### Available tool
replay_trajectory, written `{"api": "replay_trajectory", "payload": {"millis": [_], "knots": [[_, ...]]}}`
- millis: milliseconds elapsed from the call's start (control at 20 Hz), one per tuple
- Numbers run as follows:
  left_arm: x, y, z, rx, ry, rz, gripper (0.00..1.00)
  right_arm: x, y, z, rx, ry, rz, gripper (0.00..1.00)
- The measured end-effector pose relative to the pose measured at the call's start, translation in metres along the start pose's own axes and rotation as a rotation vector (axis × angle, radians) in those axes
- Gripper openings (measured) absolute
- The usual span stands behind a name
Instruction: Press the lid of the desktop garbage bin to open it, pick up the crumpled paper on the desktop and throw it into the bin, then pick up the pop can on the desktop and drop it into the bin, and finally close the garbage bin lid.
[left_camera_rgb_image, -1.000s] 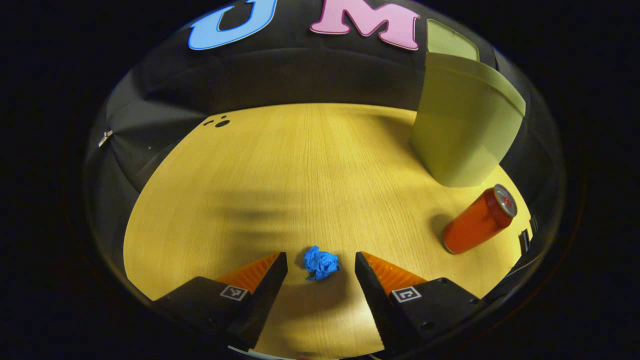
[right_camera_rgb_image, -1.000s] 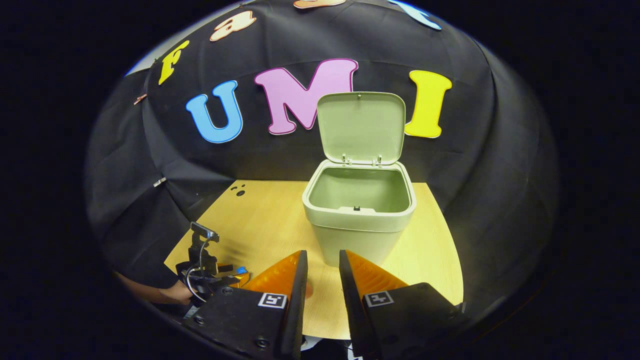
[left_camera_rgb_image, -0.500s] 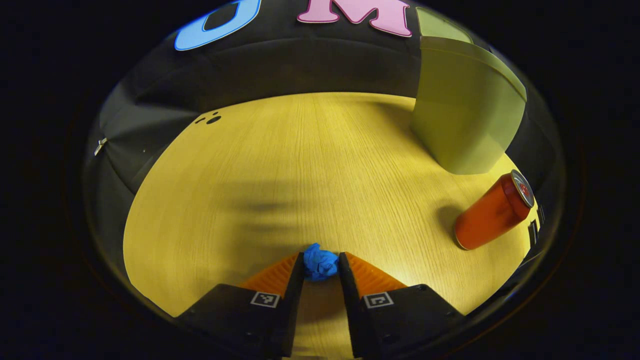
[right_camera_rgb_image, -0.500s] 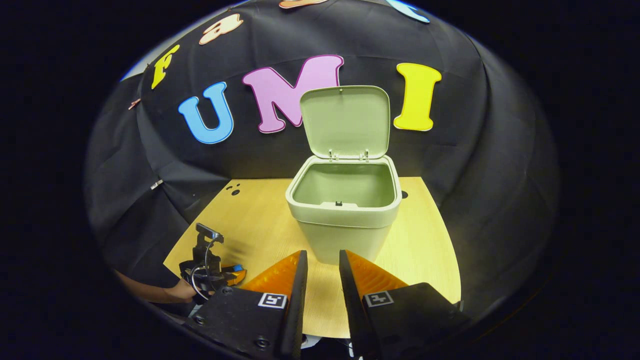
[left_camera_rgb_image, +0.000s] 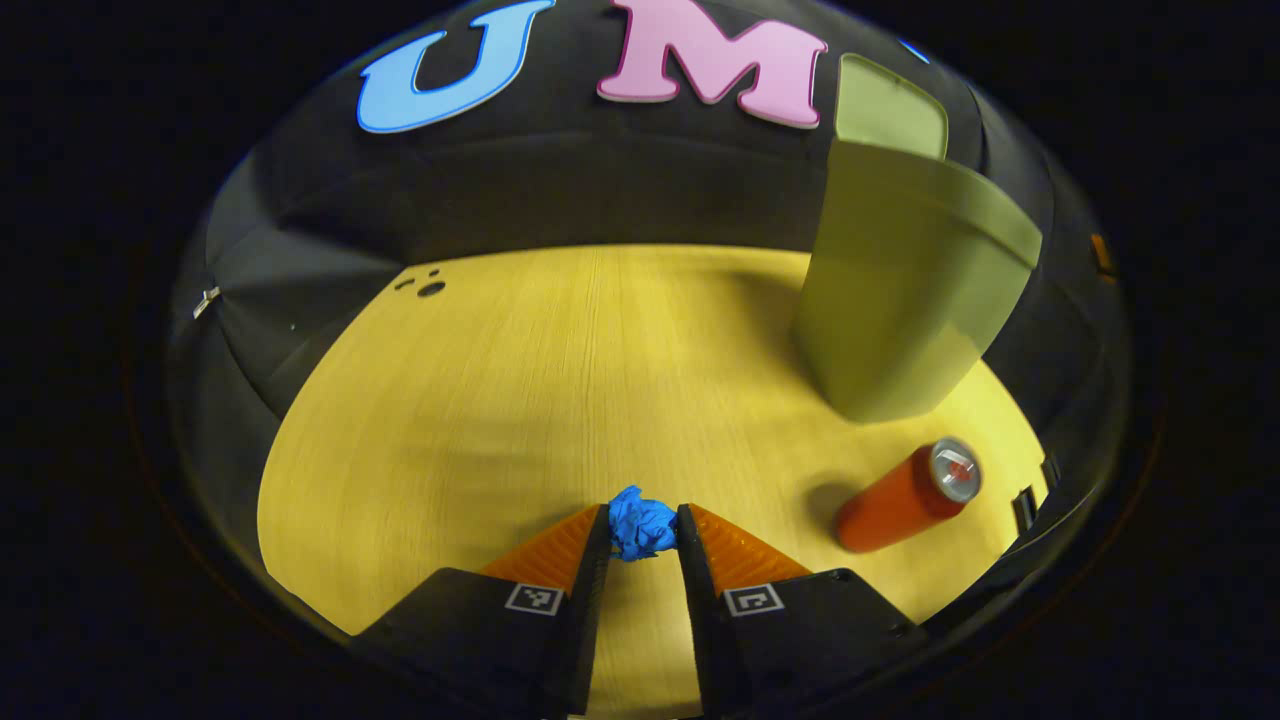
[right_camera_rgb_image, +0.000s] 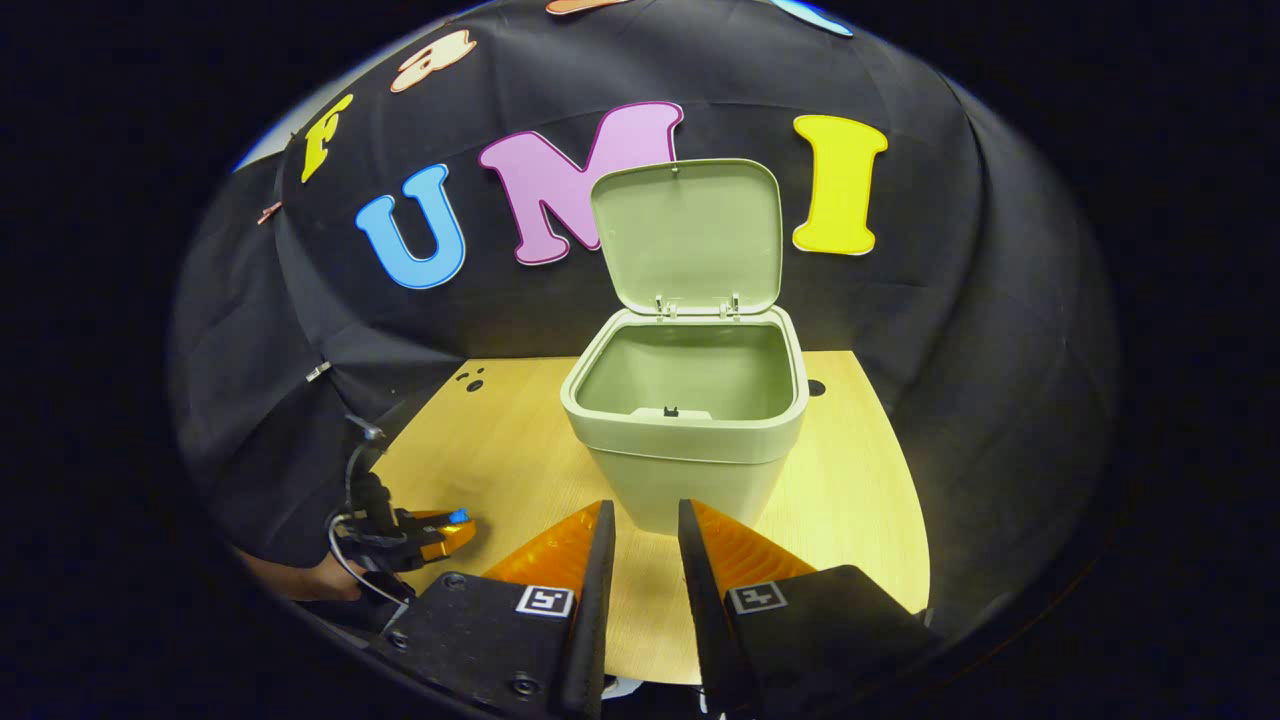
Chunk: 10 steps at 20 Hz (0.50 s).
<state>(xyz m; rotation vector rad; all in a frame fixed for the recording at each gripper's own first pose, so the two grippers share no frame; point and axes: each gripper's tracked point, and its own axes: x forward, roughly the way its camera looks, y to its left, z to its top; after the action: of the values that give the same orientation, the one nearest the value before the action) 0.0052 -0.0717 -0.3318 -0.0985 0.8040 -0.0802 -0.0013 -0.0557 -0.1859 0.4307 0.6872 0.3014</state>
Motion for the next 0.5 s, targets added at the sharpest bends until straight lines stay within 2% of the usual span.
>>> {"api": "replay_trajectory", "payload": {"millis": [50,150,300,400,450,500], "knots": [[-0.006,-0.004,0.019,-0.013,-0.035,-0.012,0.42,0.002,-0.001,-0.001,0.002,-0.001,0.0,0.42],[-0.019,-0.019,0.062,-0.034,-0.11,-0.039,0.41,0.005,-0.002,-0.004,-0.002,0.003,-0.001,0.42],[-0.034,-0.037,0.118,-0.031,-0.211,-0.081,0.44,0.006,0.0,-0.01,-0.014,0.013,0.002,0.56],[-0.043,-0.051,0.152,-0.032,-0.272,-0.119,0.43,0.006,0.002,-0.013,-0.021,0.013,0.004,0.57],[-0.048,-0.058,0.169,-0.035,-0.301,-0.138,0.43,0.007,0.004,-0.016,-0.024,0.014,0.006,0.49],[-0.052,-0.065,0.181,-0.036,-0.327,-0.155,0.43,0.007,0.005,-0.017,-0.026,0.015,0.006,0.64]]}}
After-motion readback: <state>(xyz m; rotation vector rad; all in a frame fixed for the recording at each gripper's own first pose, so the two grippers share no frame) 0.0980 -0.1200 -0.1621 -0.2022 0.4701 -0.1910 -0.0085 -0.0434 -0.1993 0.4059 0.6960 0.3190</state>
